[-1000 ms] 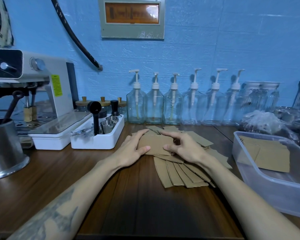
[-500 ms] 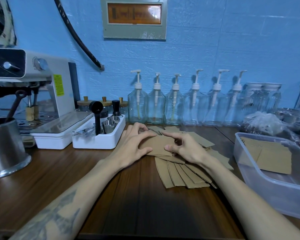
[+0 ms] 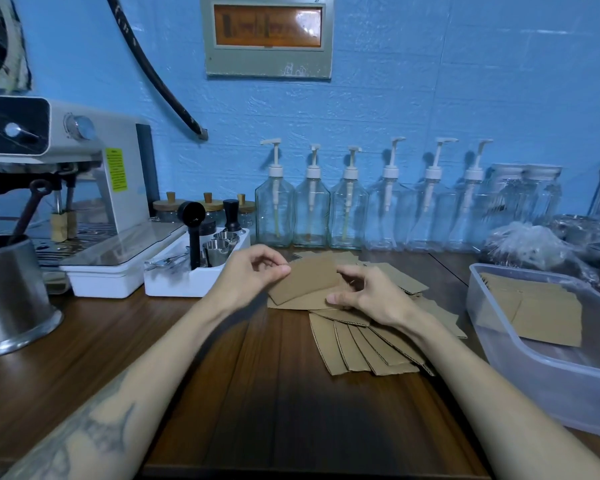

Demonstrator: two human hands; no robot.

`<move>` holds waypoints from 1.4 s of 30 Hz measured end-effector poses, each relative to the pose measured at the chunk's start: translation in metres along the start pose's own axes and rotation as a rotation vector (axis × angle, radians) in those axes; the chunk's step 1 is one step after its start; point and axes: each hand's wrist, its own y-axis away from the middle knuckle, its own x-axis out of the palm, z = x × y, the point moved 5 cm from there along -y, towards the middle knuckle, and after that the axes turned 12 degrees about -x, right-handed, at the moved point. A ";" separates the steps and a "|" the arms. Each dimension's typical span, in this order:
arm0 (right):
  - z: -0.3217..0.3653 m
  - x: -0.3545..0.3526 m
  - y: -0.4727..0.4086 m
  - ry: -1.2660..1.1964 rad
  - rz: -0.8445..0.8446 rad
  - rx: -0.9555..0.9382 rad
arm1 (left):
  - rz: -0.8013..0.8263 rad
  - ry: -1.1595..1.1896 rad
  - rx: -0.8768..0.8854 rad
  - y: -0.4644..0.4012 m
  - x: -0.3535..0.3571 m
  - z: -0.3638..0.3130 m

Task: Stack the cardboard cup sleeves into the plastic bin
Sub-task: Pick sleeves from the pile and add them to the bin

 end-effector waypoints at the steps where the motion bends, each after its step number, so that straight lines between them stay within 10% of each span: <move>1: -0.001 0.000 0.000 0.003 -0.014 0.003 | -0.015 0.029 -0.010 -0.002 -0.006 0.000; 19: -0.006 0.000 -0.002 0.084 -0.018 0.013 | 0.096 0.172 -0.088 0.000 -0.022 -0.001; 27: -0.005 -0.001 -0.002 0.095 -0.013 0.022 | 0.013 0.627 -0.073 0.000 -0.028 -0.008; 36: -0.003 0.000 -0.003 0.075 -0.020 -0.004 | 0.053 -0.234 0.117 0.011 0.019 -0.008; 42: -0.004 0.001 -0.002 0.004 0.002 0.018 | 0.084 -0.335 0.101 0.009 0.018 0.006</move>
